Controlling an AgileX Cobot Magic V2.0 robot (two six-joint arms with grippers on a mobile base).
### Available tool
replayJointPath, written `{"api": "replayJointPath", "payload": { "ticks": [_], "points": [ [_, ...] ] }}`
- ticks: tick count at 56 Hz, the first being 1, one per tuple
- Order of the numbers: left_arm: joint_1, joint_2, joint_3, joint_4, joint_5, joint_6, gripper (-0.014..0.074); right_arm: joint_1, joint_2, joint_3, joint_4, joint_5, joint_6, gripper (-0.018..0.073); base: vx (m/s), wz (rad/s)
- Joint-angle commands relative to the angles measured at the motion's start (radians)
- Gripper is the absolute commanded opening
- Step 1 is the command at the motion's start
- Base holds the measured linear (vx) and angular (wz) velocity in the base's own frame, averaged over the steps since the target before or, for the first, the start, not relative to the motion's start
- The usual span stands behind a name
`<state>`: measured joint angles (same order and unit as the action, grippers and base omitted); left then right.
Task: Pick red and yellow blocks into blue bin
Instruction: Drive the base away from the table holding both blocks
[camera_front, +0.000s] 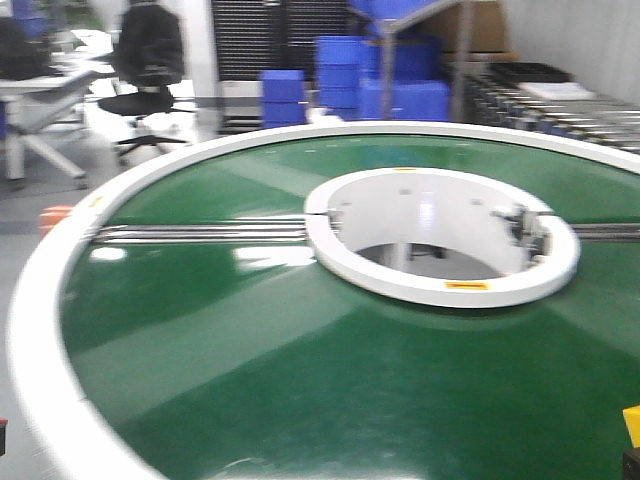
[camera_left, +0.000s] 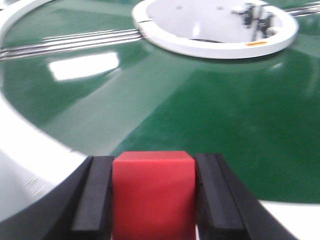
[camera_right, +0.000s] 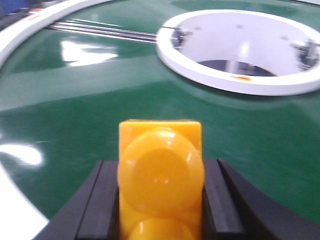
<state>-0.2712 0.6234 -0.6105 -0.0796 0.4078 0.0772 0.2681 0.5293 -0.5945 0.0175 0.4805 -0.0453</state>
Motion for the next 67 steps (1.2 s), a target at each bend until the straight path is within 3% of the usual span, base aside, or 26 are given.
{"api": "replayJointPath", "payload": {
  "ticks": [1,67],
  "points": [
    [-0.006,-0.003,-0.026,-0.012,-0.077,-0.009,-0.0001,0.001,0.001,-0.03,-0.005,-0.083,-0.009,-0.001,-0.12,0.61],
    [-0.006,-0.003,-0.026,-0.012,-0.077,-0.009,0.0,0.001,0.001,-0.03,-0.006,-0.07,-0.009,-0.001,-0.14,0.57]
  ]
}}
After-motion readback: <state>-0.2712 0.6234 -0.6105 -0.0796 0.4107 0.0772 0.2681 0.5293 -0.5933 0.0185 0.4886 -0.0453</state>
